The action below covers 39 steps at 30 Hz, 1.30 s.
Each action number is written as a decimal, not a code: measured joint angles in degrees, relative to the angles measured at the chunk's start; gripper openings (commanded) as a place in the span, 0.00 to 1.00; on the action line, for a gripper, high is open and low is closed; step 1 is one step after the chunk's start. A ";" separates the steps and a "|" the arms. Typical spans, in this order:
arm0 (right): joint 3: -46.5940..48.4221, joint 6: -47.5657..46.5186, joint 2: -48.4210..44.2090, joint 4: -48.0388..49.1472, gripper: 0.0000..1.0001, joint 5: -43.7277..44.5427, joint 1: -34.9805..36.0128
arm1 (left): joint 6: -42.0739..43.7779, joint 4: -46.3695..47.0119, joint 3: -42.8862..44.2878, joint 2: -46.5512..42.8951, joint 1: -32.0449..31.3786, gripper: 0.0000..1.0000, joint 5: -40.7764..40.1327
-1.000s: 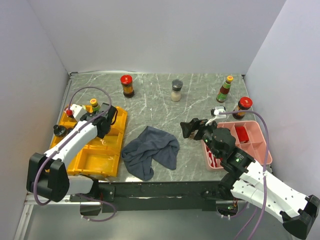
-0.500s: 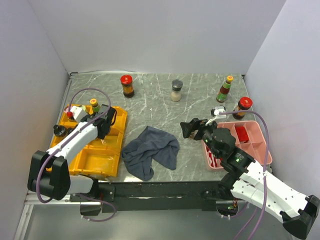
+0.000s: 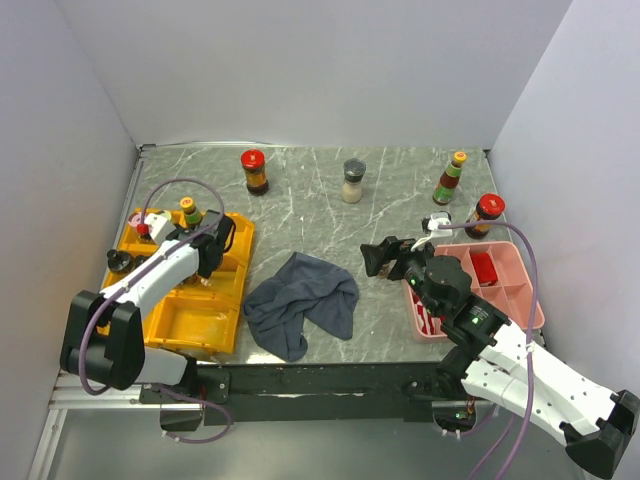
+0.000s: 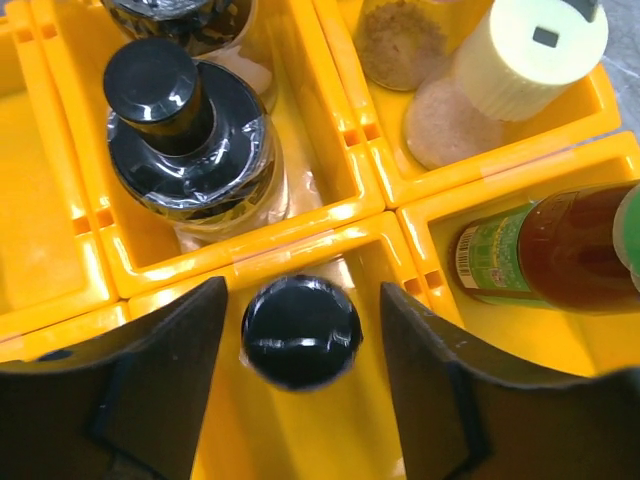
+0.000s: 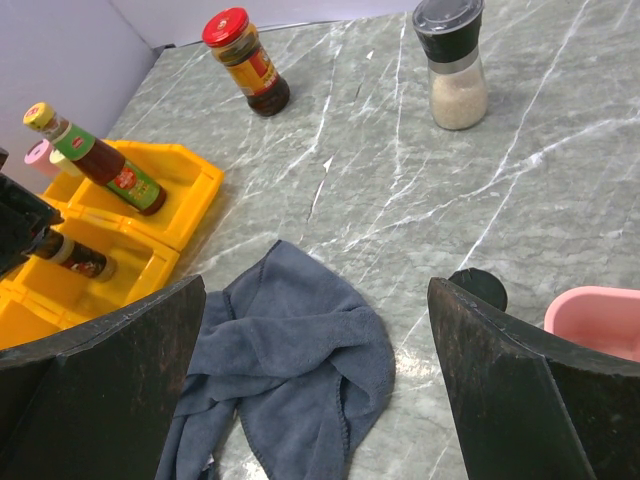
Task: Organize the condiment bottles
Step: Place the bottle in the storage box, then move the bottle to the center of the board.
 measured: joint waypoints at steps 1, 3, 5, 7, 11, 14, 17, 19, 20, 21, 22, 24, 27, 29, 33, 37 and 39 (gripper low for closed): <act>0.00 0.00 0.00 0.00 1.00 0.00 0.00 | -0.24 -0.48 0.22 0.09 0.02 0.70 0.00; -0.02 0.00 -0.02 0.00 1.00 0.00 0.00 | -0.61 -1.62 1.03 0.09 0.02 0.70 -0.09; -0.02 0.00 -0.02 0.02 1.00 0.00 0.00 | -0.61 -2.54 2.03 0.04 0.04 0.72 -0.15; -0.02 0.00 -0.02 0.00 1.00 -0.07 0.00 | -0.22 -2.84 2.64 -0.55 0.04 0.76 -0.13; -0.02 0.00 0.00 0.00 1.00 -0.24 0.00 | 3.10 -2.21 2.80 -5.01 0.07 0.89 0.52; -0.02 0.00 0.02 0.00 1.00 -0.26 0.00 | 7.45 0.46 2.80 -9.86 0.07 0.99 2.10; -0.02 0.00 0.02 0.00 1.00 -0.26 0.00 | 13.40 4.79 2.78 -14.67 0.07 0.99 5.46; -0.02 0.02 0.04 0.00 1.00 -0.26 0.00 | 18.29 8.57 2.71 -17.25 0.11 0.99 9.03; -0.02 0.04 0.07 0.00 1.00 -0.24 0.00 | 21.05 10.95 2.62 -18.36 0.11 0.99 11.69; -0.02 0.13 0.15 0.00 1.00 -0.20 0.00 | 23.10 12.92 2.43 -19.12 0.11 0.99 13.90; -0.02 0.26 0.33 -0.02 1.00 -0.13 0.00 | 26.05 15.80 1.97 -20.02 0.11 0.99 17.16; 0.00 0.92 0.96 -0.17 1.00 0.63 0.00 | 29.81 19.17 1.57 -20.57 -0.02 0.99 21.88; 0.15 2.36 2.73 -1.14 1.00 3.10 0.00 | 34.32 23.63 1.33 -20.09 -1.05 0.99 28.35; 0.68 3.82 4.87 -2.78 1.00 5.70 0.00 | 37.05 26.10 1.29 -19.41 -2.93 0.99 31.67; 4.33 6.54 11.78 -8.74 1.00 9.84 -0.02 | 41.88 29.66 1.31 -17.44 -8.24 0.99 37.24; 7.50 8.68 17.64 -13.51 0.92 11.76 -1.05 | 45.03 30.69 2.14 -15.17 -12.37 0.99 41.48; 7.65 9.20 19.26 -15.28 0.87 11.76 -2.73 | 45.83 30.91 2.32 -14.86 -13.35 0.99 42.40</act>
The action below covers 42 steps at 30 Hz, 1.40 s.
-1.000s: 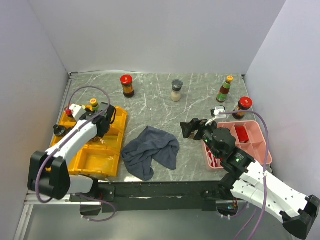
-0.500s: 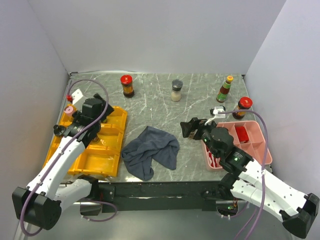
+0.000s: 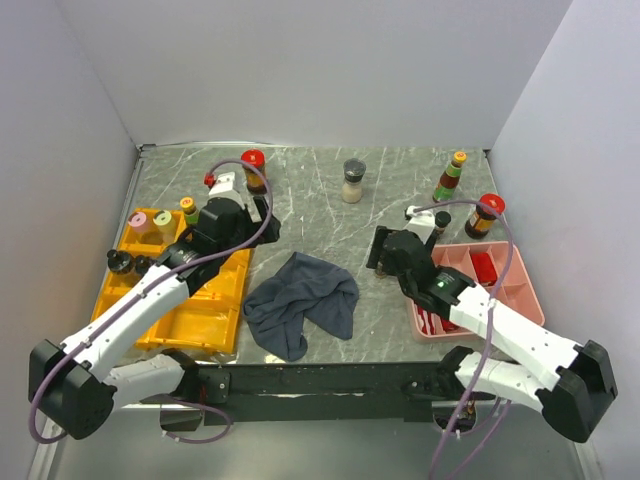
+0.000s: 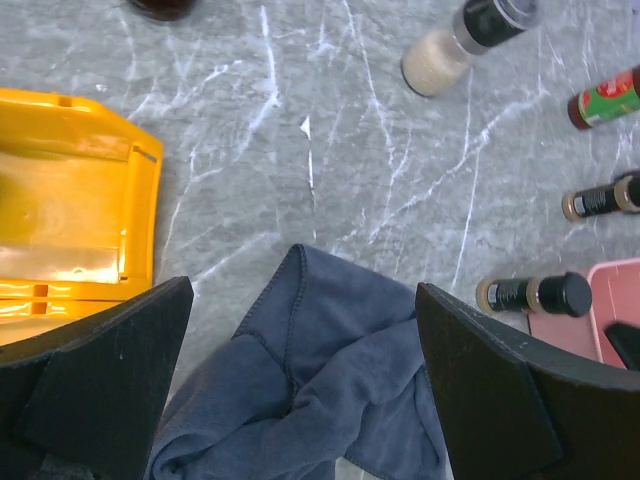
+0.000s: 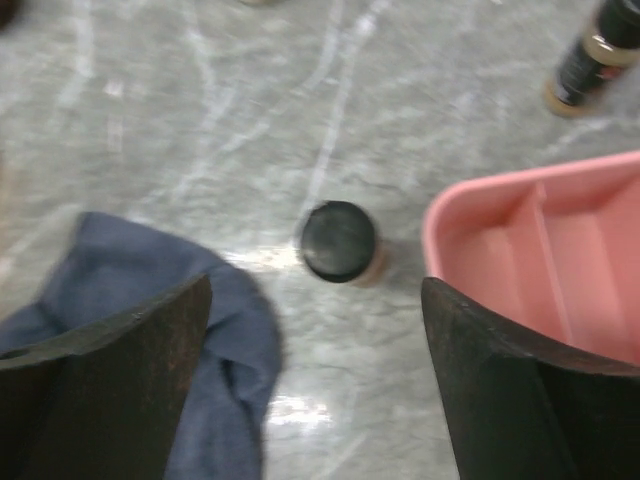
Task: Organize the condiment bottles
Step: Move the bottle to the center of the board.
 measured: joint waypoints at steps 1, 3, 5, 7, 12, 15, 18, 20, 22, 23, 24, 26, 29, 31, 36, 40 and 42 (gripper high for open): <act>0.00 0.07 0.57 -0.48 0.81 -0.13 -0.68 | 0.33 -0.02 0.00 -0.07 -0.39 0.99 0.26; 0.00 -0.33 1.88 -0.92 0.77 -0.66 -2.14 | 0.52 0.02 0.00 -0.26 -0.76 0.99 0.13; 0.46 -0.90 3.43 -1.27 0.75 -1.55 -3.58 | 0.50 -0.24 0.00 -0.66 -0.81 0.99 -0.33; 1.51 -1.29 5.11 -1.40 0.73 -2.10 -4.57 | 0.42 -0.48 0.00 -1.46 -0.81 0.99 -0.72; 3.32 -2.47 9.22 -0.37 0.72 -4.90 -7.26 | 0.31 -1.79 0.00 -5.27 -0.81 0.99 -0.70; 3.34 -2.84 11.37 0.33 0.71 -6.62 -8.35 | 0.31 -2.47 -0.02 -9.03 -0.81 0.99 -0.83; 3.37 -3.21 13.68 0.59 0.67 -7.91 -8.59 | 0.26 -3.10 -0.02 -12.98 -0.81 0.99 -1.42; 3.37 -3.37 14.82 0.83 0.64 -8.79 -8.59 | 0.22 -3.23 -0.02 -14.69 -0.81 0.99 -1.66; 3.37 -3.50 15.63 1.14 0.57 -9.57 -8.59 | 0.22 -3.23 -0.07 -15.65 -0.81 0.99 -1.81; 3.37 -3.67 15.91 1.33 0.56 -9.84 -8.59 | 0.22 -3.21 -0.13 -15.85 -0.81 0.99 -1.81; 3.39 -3.74 16.17 1.57 0.52 -10.10 -8.59 | 0.20 -2.97 -0.57 -16.22 -0.81 0.99 -1.84; 3.87 -3.93 17.00 1.64 0.49 -10.29 -8.59 | 0.20 -2.97 -1.25 -16.31 -0.81 0.99 -1.88; 5.22 -4.28 18.58 1.77 0.42 -10.23 -8.59 | 0.13 -3.41 -2.03 -16.20 -0.81 0.99 -2.21; 6.54 -4.87 19.78 1.81 0.41 -10.23 -8.39 | 0.00 -3.76 -2.23 -16.24 -0.81 1.00 -2.64; 10.32 -6.71 22.14 2.93 0.40 -9.88 -6.12 | -0.26 -3.89 -2.56 -17.20 -0.81 0.99 -4.07; 16.96 -7.43 26.99 3.74 0.39 -11.61 -4.37 | -0.44 -3.72 -3.56 -18.49 -0.81 0.99 -5.53; 21.27 -7.74 30.53 4.48 0.38 -12.24 -3.39 | -0.68 -3.74 -3.72 -18.38 -0.81 0.99 -6.25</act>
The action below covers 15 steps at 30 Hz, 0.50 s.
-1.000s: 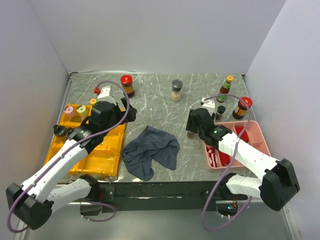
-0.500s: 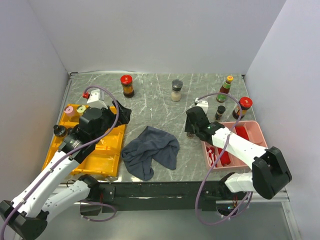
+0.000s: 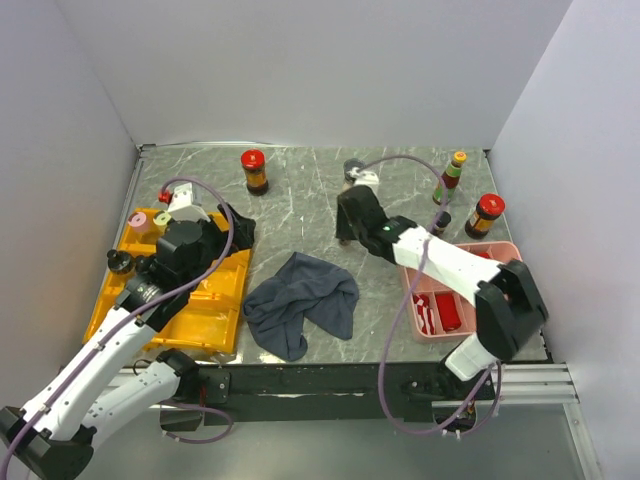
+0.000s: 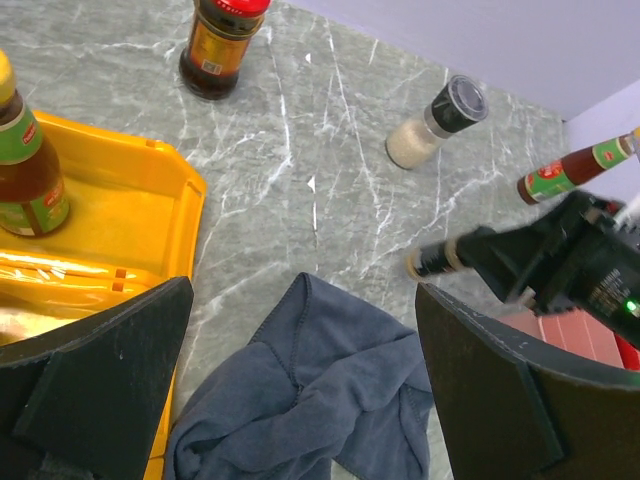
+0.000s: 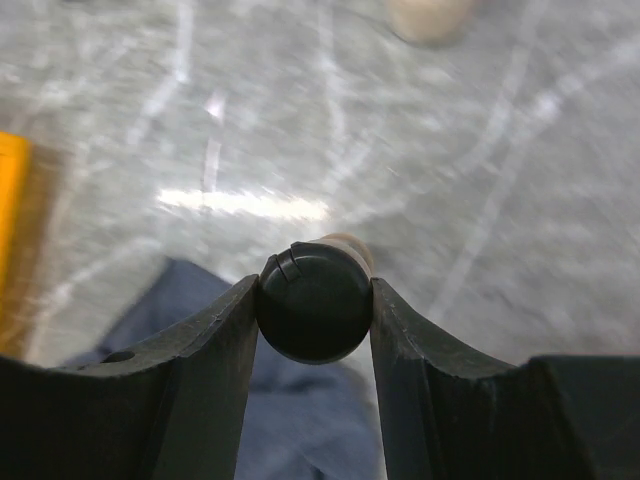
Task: Organize the condiment bottles
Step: Move the bottle to the center of the board.
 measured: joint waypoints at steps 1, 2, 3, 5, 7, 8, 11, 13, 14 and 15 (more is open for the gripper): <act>2.03 -0.26 1.88 0.37 0.37 -0.04 0.55 | -0.07 -0.09 0.00 0.20 0.00 1.00 -0.17; 4.13 -0.59 3.93 0.85 0.36 0.04 1.29 | -0.17 -0.15 0.00 0.42 0.00 0.99 -0.42; 5.68 -0.83 5.64 1.27 0.35 0.11 2.08 | -0.26 -0.26 0.00 0.63 0.00 0.99 -0.57; 7.72 -1.49 8.44 2.08 0.35 0.31 3.56 | -0.46 -0.55 0.00 1.07 0.00 0.99 -0.87; 8.68 -2.08 10.69 3.34 0.36 0.17 4.87 | -0.48 -0.79 0.00 1.36 0.00 0.99 -1.25; 8.79 -2.32 11.63 3.93 0.36 -0.02 5.42 | -0.50 -0.92 0.00 1.40 0.00 0.99 -1.49; 8.81 -3.06 13.88 5.33 0.39 -0.15 6.78 | -0.63 -1.25 0.00 1.40 0.00 0.99 -1.73; 8.81 -3.45 15.34 6.14 0.44 -0.11 6.99 | -0.66 -1.33 0.00 1.42 0.00 0.99 -1.79; 8.81 -3.50 15.78 6.80 0.47 0.20 6.99 | -0.66 -1.36 0.00 1.46 0.00 0.99 -1.79; 8.87 -3.65 16.04 7.43 0.50 0.26 6.97 | -0.66 -1.42 0.02 1.49 0.00 0.99 -1.81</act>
